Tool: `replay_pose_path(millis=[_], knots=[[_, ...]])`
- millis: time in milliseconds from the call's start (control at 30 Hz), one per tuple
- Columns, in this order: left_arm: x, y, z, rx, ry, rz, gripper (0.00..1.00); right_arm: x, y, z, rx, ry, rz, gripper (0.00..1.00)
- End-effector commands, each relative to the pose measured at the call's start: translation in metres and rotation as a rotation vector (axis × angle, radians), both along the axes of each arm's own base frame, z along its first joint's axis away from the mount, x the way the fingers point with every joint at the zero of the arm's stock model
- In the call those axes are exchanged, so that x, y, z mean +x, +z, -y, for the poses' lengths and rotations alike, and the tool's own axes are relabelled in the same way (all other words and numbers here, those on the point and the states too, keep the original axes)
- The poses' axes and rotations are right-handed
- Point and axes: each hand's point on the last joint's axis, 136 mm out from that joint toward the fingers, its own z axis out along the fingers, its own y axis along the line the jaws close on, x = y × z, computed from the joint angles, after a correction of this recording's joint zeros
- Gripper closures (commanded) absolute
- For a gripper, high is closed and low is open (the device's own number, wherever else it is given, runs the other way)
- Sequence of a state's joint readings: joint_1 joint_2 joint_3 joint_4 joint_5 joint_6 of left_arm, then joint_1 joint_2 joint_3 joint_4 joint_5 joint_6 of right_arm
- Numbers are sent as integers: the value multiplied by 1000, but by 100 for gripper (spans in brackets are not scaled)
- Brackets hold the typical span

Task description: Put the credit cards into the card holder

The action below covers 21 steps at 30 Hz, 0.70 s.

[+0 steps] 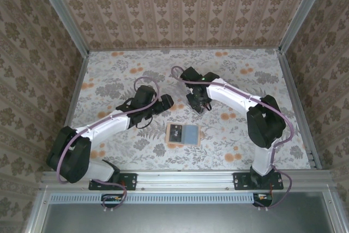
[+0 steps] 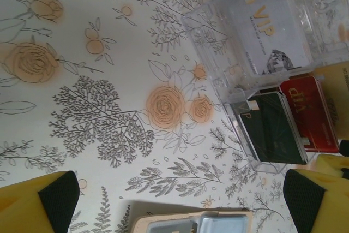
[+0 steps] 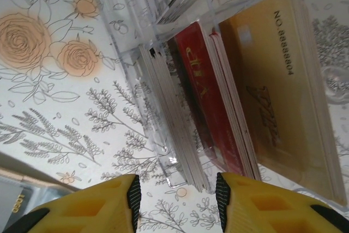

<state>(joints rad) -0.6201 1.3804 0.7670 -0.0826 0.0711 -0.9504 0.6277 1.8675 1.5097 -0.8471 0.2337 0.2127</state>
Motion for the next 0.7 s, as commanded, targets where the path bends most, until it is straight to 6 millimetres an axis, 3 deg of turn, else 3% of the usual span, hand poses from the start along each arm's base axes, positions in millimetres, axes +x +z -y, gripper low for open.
replay_pose_path(millis=[0,100,467,567,667], knots=[[-4,-1,-10,12,29,-14,0,10,17,16,-105,-16,69,55],[-4,-3,-10,9,25,-18,0,16,22,19,-144,-6,92,55],[-5,-5,-9,6,20,-24,0,27,3,17,-216,30,49,61],[-5,-5,-9,5,17,-26,0,28,6,17,-211,12,56,60],[-5,-5,-8,5,14,-27,0,28,23,11,-144,2,87,57]])
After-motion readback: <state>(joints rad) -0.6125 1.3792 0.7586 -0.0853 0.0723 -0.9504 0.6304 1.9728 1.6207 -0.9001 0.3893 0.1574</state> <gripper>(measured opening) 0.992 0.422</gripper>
